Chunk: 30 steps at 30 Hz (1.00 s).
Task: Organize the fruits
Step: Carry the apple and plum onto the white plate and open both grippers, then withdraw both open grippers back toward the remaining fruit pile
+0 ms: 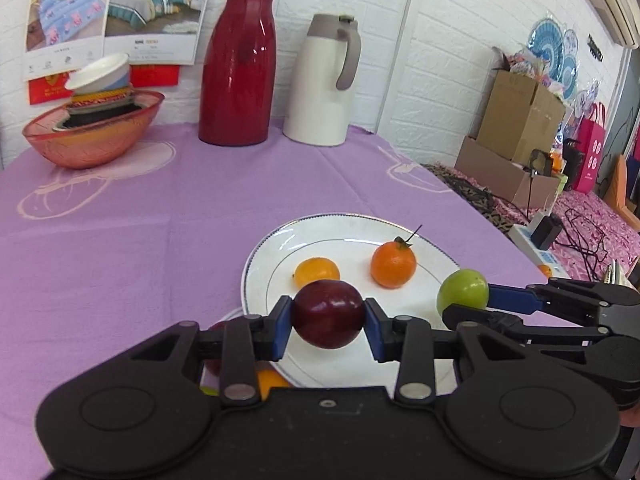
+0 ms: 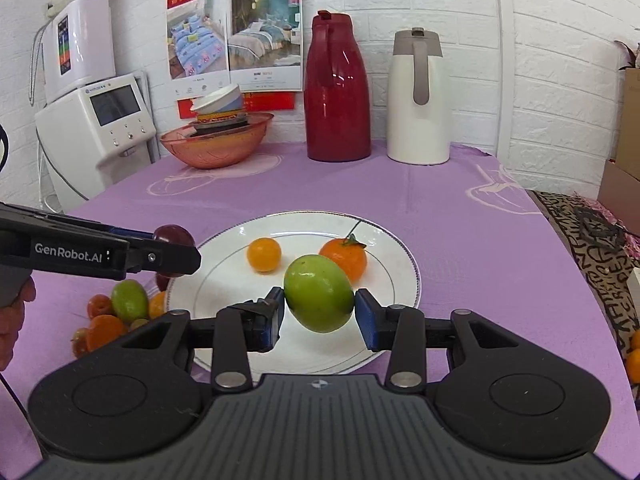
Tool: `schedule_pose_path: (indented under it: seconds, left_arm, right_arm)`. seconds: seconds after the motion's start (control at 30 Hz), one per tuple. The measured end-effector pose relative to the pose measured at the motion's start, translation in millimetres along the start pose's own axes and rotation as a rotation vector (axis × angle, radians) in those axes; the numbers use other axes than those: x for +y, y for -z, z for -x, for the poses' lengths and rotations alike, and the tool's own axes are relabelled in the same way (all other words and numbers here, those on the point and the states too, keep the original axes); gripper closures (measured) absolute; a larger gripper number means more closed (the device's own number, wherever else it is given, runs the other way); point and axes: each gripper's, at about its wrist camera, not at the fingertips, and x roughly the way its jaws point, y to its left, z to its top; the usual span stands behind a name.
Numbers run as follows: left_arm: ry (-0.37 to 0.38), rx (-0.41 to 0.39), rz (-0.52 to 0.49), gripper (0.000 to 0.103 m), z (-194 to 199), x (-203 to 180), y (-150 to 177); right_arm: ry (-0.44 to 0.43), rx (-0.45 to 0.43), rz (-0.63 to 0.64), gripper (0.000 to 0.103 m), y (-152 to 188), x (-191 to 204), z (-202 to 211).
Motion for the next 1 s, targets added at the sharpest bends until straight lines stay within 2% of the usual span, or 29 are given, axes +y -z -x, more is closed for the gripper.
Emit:
schedule_pose_path:
  seconds: [0.23,0.6,0.67,0.7,0.8,0.83,1.0]
  left_arm:
    - [-0.009,0.029,-0.022,0.014,-25.8,7.9,-3.7]
    - [-0.032,0.049,-0.054,0.012,-43.1,8.3,-4.5]
    - [-0.040,0.042,-0.065,0.000,-42.9,7.1,-3.5]
    - [-0.035,0.039,-0.065,0.000,-41.8,6.8,-3.4]
    - [-0.019,0.014,-0.055,0.000,-31.9,5.5,-4.2]
    - [-0.019,-0.001,-0.053,0.000,-26.5,4.2,-4.7]
    - [-0.078,-0.072,-0.051,0.000,7.2,-3.0,-5.3]
  right_arm:
    - [0.009,0.031,0.018,0.035,-0.2,-5.6,-22.2]
    - [0.004,0.037,0.030,0.035,-2.4,-4.9,-37.6]
    - [0.016,0.037,0.044,0.035,-1.6,-3.3,-39.1]
    - [0.027,0.032,0.053,0.034,-1.2,-2.3,-39.6]
    - [0.026,0.023,0.067,0.016,-0.6,-0.5,-37.3]
    - [0.025,0.014,0.073,0.001,-0.4,0.8,-35.4]
    - [0.050,-0.043,0.092,0.000,-1.2,5.6,-17.3]
